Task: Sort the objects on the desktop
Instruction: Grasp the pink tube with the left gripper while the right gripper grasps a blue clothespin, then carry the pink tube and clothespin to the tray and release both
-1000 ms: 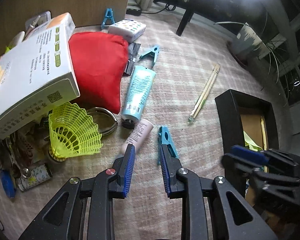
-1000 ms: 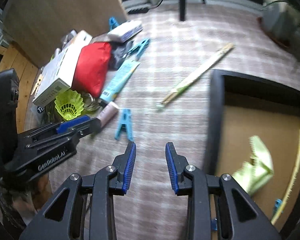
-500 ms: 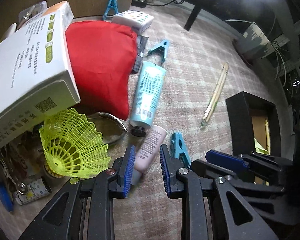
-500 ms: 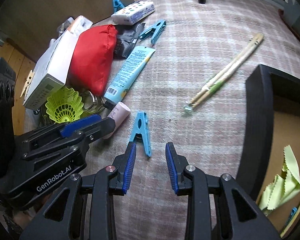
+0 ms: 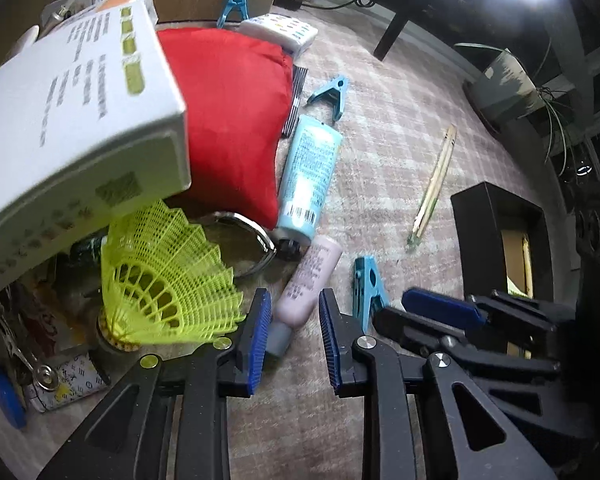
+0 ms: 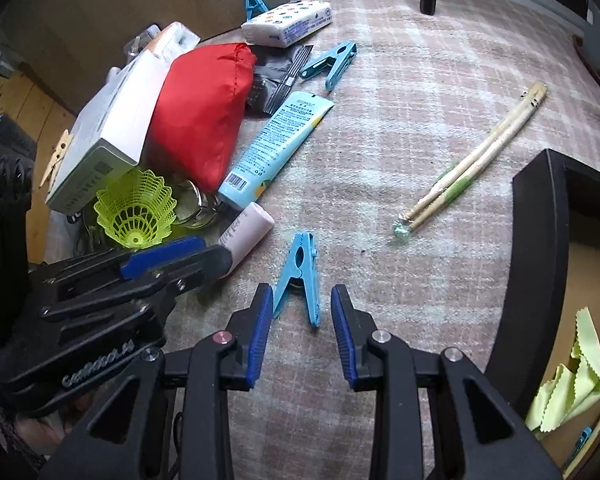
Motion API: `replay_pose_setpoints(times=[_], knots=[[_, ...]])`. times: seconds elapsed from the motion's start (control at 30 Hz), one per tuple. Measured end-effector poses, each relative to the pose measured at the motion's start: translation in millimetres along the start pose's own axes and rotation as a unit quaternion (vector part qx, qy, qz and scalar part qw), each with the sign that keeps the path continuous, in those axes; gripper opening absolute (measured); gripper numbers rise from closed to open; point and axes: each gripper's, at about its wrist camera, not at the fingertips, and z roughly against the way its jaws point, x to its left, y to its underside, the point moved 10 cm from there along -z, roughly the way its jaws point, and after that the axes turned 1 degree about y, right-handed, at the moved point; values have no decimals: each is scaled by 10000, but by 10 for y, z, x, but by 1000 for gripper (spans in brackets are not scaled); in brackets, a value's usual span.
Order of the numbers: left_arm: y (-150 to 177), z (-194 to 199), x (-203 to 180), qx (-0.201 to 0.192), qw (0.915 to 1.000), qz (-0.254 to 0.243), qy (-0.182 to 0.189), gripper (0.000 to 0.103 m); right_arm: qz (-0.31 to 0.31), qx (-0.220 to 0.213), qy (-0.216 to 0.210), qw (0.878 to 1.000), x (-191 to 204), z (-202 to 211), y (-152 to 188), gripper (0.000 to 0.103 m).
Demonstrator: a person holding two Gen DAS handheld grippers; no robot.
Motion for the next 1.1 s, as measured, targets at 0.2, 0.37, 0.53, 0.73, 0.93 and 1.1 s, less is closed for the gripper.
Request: replay_pose_setpoints(times=[0.2, 0.37, 0.53, 0.73, 0.93, 1.1], knots=[[26, -37, 32, -5, 10000, 55, -21, 23, 39, 45, 159, 9999, -1, -99, -39, 30], [-3, -101, -60, 7, 9998, -150, -146, 23, 54, 79, 278, 9996, -81, -78, -51, 28], [-48, -181, -167, 3, 9985, -404, -380, 23, 13, 92, 301, 9995, -254, -22, -37, 23], [-68, -227, -280, -20, 9957, -730, -578, 19, -85, 52, 231, 9997, -437, 41, 0, 22], [-41, -190, -318, -57, 9967, -608, -526, 19, -303, -52, 119, 9995, -671, 174, 44, 5], [-62, -145, -343, -166, 9953, -682, -668, 19, -397, -164, -36, 9991, -692, 222, 2, 7]])
